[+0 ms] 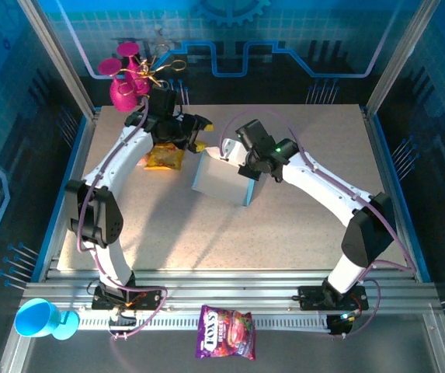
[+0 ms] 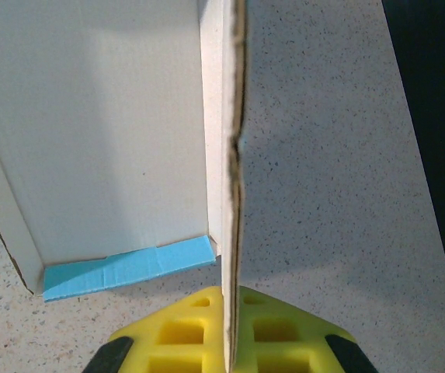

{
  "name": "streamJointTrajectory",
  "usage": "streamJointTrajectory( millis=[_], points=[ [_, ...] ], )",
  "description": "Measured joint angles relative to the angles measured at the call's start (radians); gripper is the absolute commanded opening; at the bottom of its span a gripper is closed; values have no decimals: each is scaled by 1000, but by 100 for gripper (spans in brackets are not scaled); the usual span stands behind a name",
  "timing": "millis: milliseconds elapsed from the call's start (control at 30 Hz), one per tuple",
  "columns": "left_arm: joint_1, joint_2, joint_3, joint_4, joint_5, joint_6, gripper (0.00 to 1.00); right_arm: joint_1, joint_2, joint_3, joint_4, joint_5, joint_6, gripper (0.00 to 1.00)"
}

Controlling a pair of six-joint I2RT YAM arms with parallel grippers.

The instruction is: Fold the paper box

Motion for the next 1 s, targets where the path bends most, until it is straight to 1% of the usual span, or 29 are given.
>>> streamJointTrajectory(
  millis=[200,600,900,1000],
  points=[
    [-3,2,-8,3,4,0,53,0,0,1,0,0,0,0],
    [-25,2,-82,37,18,-29,52,0,3,1,-15,1,0,0],
    [-26,2,-103,73,32,-52,46,3,3,1,-16,24,-5,0],
    [-26,2,-108,72,40,-52,46,5,3,1,-13,44,-16,0]
  ],
)
